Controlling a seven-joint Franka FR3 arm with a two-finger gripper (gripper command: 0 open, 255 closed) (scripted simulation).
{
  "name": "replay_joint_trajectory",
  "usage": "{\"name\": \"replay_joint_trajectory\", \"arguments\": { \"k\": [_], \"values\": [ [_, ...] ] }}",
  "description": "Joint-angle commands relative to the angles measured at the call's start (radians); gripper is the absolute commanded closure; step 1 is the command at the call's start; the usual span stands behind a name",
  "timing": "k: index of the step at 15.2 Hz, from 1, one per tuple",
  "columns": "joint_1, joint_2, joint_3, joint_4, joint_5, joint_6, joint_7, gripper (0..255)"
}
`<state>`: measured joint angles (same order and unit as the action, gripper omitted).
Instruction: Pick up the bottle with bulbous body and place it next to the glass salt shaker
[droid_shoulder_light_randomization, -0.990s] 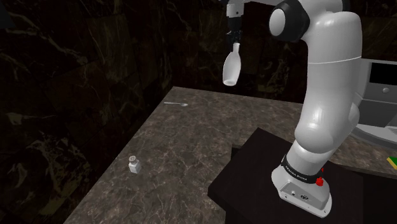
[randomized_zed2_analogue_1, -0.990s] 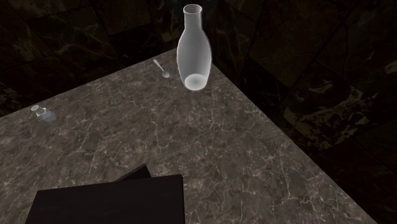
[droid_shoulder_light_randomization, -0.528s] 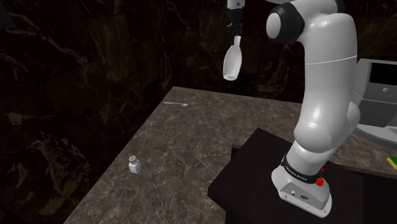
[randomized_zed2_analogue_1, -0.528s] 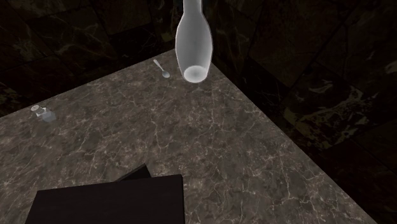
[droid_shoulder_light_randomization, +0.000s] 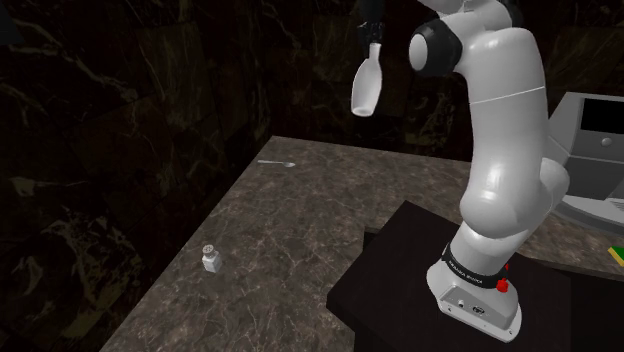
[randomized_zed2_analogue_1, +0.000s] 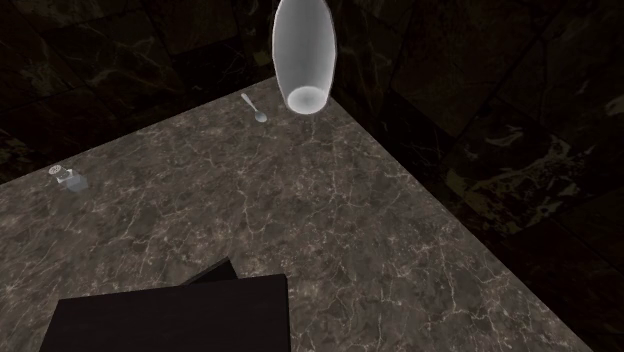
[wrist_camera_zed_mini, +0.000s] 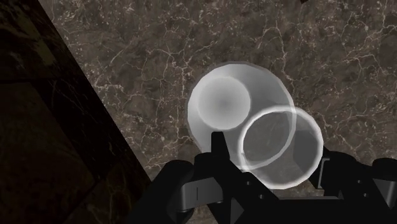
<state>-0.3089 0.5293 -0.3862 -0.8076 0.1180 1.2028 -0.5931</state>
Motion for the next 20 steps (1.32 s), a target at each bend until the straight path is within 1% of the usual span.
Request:
{"name": "replay_joint_trajectory", "arguments": {
  "k": [1, 4, 6, 9, 14, 20],
  "values": [
    [0.029, -0.034, 0.001, -0.054, -0.011, 0.019, 0.018, 255],
    [0.118, -0.131, 0.009, -0.231, -0.042, 0.098, 0.086, 255],
    [0.166, -0.177, 0.019, -0.316, -0.056, 0.137, 0.133, 255],
    [0.227, -0.230, 0.039, -0.415, -0.072, 0.184, 0.204, 255],
    [0.312, -0.285, 0.078, -0.530, -0.085, 0.244, 0.320, 255],
    [0.398, -0.307, 0.129, -0.609, -0.085, 0.300, 0.454, 255]
  ]
}}
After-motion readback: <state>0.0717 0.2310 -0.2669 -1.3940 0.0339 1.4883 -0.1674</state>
